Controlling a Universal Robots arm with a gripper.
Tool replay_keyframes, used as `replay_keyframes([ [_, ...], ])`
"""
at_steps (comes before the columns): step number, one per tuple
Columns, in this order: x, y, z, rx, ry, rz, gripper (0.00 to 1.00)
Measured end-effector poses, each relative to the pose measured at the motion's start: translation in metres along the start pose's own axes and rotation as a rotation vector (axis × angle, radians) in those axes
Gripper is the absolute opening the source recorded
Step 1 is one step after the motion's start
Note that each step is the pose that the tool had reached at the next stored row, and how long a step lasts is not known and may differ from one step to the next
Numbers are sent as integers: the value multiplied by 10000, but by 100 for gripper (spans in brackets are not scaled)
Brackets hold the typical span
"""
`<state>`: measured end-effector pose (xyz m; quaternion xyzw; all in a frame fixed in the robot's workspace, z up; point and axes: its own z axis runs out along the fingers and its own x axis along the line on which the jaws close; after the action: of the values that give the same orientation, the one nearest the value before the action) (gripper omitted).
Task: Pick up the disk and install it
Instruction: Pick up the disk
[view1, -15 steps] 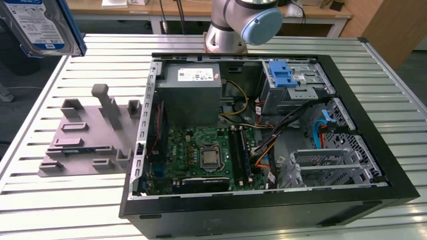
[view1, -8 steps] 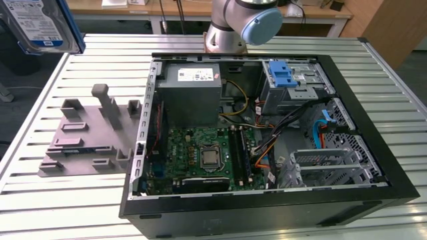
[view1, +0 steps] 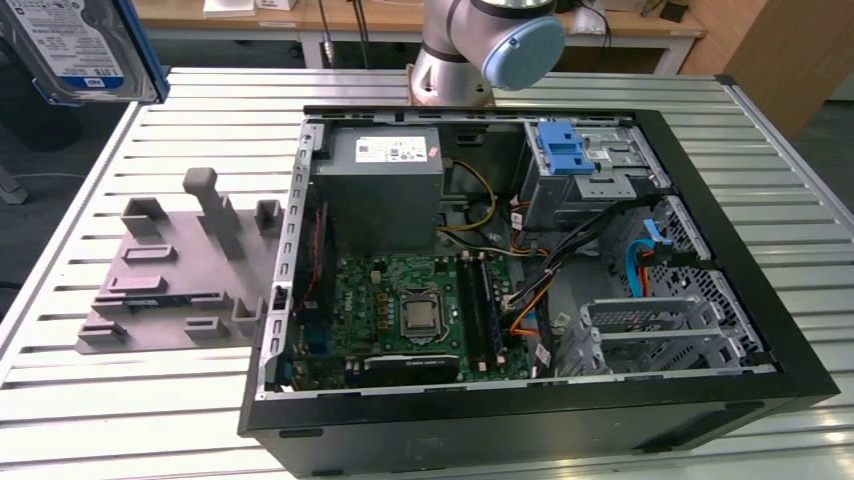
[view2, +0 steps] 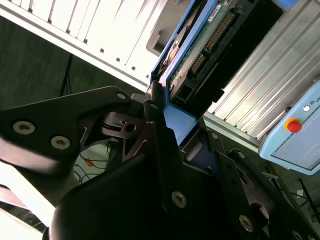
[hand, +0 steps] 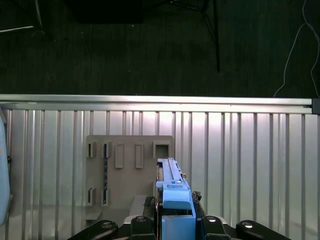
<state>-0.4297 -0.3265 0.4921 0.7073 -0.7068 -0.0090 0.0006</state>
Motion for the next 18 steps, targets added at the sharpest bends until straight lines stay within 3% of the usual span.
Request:
replay_keyframes([
  [10,1,-4,-1,-1,-30,-1,36],
  [18,1,-98,-2,-13,-29,-1,36],
])
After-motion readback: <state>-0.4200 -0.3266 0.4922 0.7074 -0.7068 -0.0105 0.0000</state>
